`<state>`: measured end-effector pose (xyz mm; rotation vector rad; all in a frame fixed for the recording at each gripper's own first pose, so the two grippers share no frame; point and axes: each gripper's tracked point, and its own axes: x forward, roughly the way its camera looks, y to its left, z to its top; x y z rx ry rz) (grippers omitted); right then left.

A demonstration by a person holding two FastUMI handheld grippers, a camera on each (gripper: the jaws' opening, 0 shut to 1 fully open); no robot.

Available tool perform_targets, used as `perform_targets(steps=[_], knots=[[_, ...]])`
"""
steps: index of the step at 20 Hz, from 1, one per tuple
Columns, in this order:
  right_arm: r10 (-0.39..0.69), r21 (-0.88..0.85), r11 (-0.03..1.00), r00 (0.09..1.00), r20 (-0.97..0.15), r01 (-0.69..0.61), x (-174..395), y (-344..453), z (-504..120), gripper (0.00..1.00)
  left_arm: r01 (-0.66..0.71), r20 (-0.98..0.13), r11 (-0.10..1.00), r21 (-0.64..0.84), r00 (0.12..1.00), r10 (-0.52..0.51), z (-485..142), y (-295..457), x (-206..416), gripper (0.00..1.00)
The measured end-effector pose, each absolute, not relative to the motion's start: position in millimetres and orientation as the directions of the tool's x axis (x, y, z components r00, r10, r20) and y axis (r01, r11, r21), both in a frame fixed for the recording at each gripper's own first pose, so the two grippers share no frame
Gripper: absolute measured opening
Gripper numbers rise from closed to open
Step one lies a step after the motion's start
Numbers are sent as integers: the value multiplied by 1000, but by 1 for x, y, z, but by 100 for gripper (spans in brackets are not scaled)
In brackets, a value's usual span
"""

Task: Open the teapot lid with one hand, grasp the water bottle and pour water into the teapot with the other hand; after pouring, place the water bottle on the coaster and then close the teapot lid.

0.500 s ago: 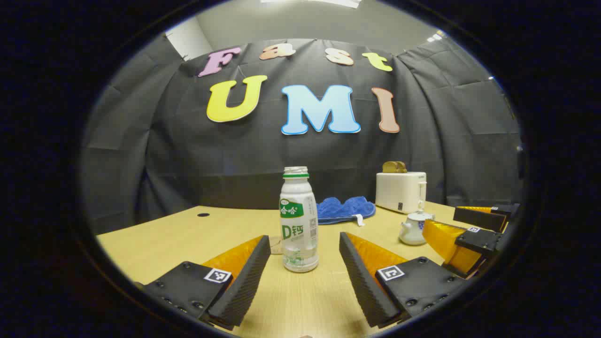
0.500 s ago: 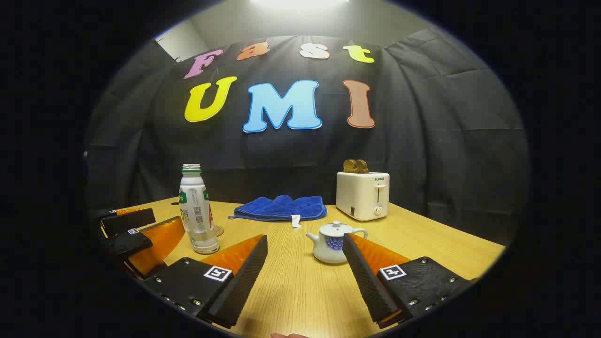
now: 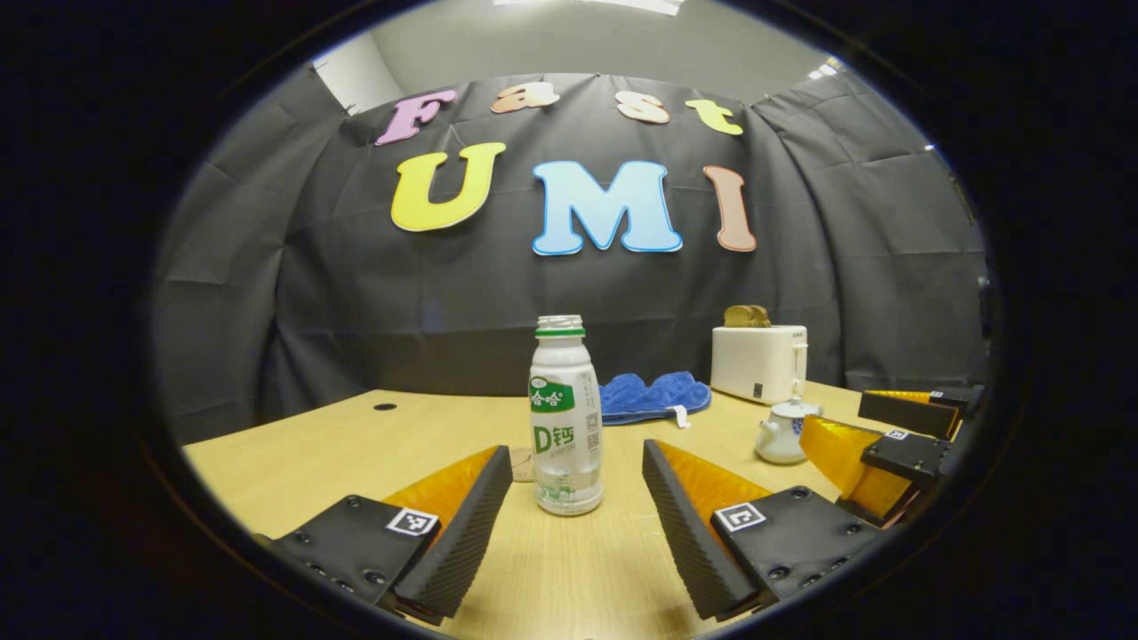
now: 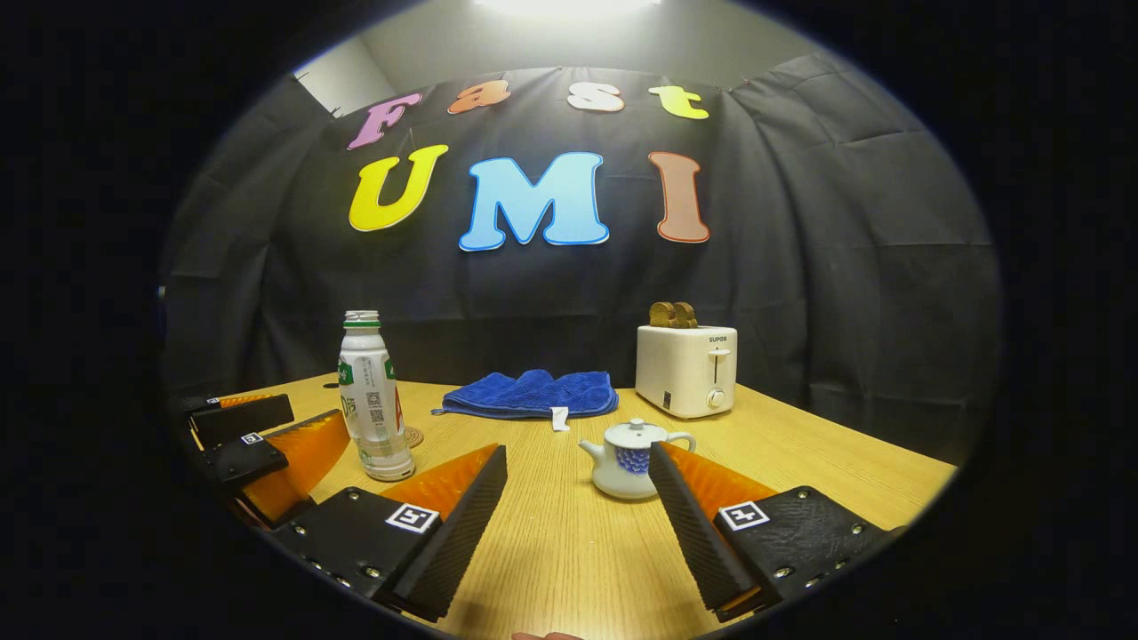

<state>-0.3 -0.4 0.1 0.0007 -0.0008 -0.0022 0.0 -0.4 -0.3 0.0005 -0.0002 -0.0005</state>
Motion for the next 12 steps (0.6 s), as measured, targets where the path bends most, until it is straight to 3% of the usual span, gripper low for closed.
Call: perform_targets(steps=[2,5,6,12], knots=[[-2,1,1000,1000,0,2,0,0,0,99,0,0,1000,0,1000,0,-1,0,1,92],[1,1,1000,1000,2,-1,-1,0,0,99,-5,1,1000,2,1000,5,-1,1,0,92],[6,3,1000,1000,2,-6,-1,1,1,99,-14,-1,1000,2,1000,14,-1,2,1,100],[1,-53,999,1000,-20,-2,16,1,2,97,-7,-1,1000,-6,1000,7,0,2,9,100]])
